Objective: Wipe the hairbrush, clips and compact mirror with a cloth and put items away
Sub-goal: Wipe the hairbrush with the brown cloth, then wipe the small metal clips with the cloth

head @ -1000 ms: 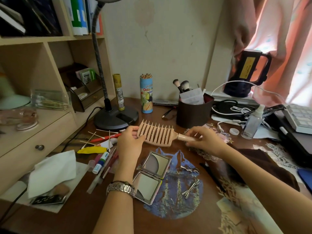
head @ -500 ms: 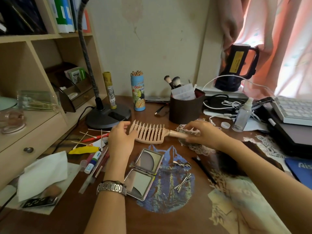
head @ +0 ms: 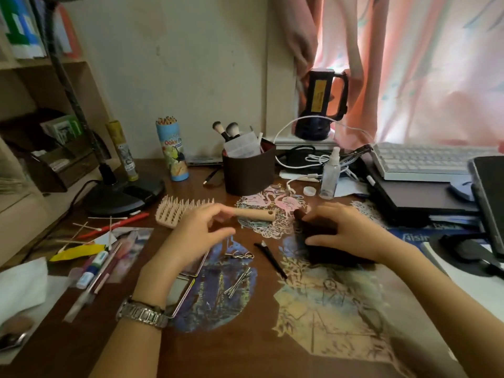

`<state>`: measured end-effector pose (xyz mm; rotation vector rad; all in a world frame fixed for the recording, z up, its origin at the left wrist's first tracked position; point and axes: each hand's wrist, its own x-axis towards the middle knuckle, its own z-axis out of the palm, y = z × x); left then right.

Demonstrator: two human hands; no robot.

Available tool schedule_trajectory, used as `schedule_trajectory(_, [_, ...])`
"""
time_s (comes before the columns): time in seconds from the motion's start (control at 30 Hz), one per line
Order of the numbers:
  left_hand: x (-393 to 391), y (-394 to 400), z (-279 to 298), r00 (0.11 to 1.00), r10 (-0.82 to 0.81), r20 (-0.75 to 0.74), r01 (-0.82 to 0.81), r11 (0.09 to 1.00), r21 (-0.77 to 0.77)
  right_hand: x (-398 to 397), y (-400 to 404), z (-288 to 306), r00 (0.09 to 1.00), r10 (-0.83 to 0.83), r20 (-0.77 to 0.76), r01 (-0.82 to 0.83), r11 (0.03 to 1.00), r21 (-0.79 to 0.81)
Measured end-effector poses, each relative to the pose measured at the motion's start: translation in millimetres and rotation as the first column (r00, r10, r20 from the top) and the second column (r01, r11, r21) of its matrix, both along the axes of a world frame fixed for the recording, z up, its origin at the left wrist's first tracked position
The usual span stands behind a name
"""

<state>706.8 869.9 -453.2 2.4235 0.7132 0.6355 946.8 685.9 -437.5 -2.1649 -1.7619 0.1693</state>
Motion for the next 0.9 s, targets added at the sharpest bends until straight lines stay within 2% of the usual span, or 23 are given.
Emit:
schedule_trajectory(0.13, [19,-11,5,0.968,-0.115,-0.224,0.112,0.993,-0.025,5,-16,-8,0.999,0.019,0.037,-0.018,0.999,-0.051])
schedule_trajectory(0.27, [32,-16,14,0.94,-0.156,-0.305,0.155,0.988,-0.027,4,-25,-17,1.0,0.001,-0.007,-0.001,0.996,-0.093])
schedule_trajectory(0.43, [42,-17,9,0.903,-0.192,-0.383,0.173,0.981,-0.084,1,-30,-27,0.998,0.058,-0.005,-0.058,0.986,-0.159])
schedule_trajectory(0.73, [47,-18,-6,0.917,-0.23,-0.324,0.182,0.968,-0.172,2,-34,-43,0.977,0.15,0.151,-0.129,0.981,-0.142])
schedule_trajectory(0.9, [49,-17,-8,0.934,-0.198,-0.297,0.145,0.971,-0.192,3,-35,-47,0.967,0.188,0.172,-0.16,0.973,-0.165])
